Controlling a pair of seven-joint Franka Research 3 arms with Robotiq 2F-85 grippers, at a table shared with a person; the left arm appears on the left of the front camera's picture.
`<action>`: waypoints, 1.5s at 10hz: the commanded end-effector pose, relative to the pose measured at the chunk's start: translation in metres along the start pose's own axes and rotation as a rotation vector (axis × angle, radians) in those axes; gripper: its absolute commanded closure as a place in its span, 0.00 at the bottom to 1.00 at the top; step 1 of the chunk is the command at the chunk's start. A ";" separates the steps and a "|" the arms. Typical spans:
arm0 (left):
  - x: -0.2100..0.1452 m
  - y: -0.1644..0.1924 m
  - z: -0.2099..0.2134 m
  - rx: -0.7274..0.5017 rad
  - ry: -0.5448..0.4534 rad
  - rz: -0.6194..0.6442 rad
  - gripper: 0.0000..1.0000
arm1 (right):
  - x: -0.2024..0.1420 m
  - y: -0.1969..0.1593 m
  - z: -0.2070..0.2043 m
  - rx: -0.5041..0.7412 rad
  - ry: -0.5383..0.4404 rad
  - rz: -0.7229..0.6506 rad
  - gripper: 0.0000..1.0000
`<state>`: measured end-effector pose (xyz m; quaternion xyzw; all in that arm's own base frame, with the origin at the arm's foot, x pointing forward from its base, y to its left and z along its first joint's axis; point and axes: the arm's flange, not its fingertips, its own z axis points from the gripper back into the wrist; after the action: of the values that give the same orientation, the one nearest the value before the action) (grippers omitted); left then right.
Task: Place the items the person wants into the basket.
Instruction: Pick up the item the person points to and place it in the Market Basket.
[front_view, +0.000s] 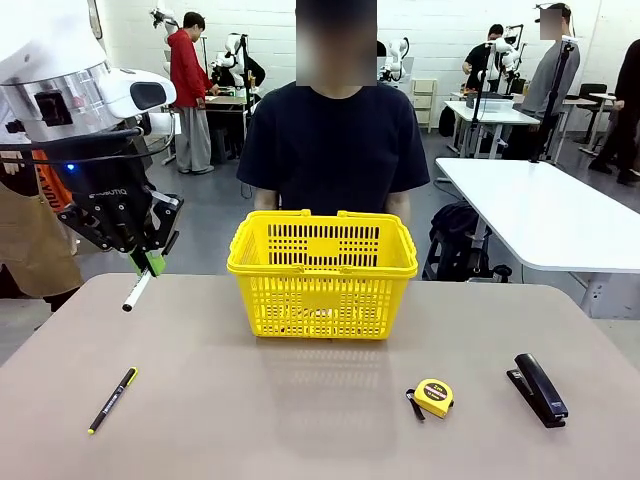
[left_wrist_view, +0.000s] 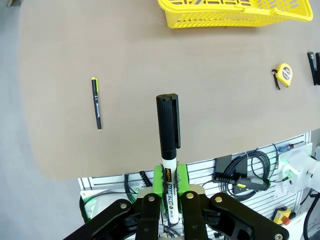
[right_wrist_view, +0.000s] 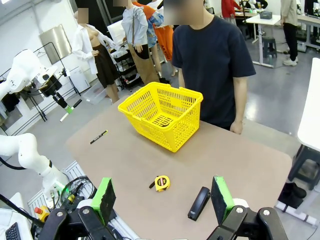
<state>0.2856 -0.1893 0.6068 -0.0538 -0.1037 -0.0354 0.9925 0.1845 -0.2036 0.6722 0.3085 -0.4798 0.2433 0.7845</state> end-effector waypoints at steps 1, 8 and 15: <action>0.000 -0.001 0.003 -0.013 -0.012 -0.009 0.90 | 0.001 0.000 -0.001 0.021 -0.014 0.010 0.00; 0.138 -0.073 0.025 0.025 0.083 -0.434 0.88 | 0.001 0.000 -0.001 0.021 -0.014 0.010 0.00; 0.227 -0.140 -0.069 0.116 0.101 -0.990 0.88 | 0.001 0.000 -0.001 0.021 -0.014 0.010 0.00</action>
<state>0.5073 -0.3527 0.6075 0.0623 -0.0470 -0.4859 0.8705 0.1844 -0.2040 0.6727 0.3078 -0.4797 0.2428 0.7850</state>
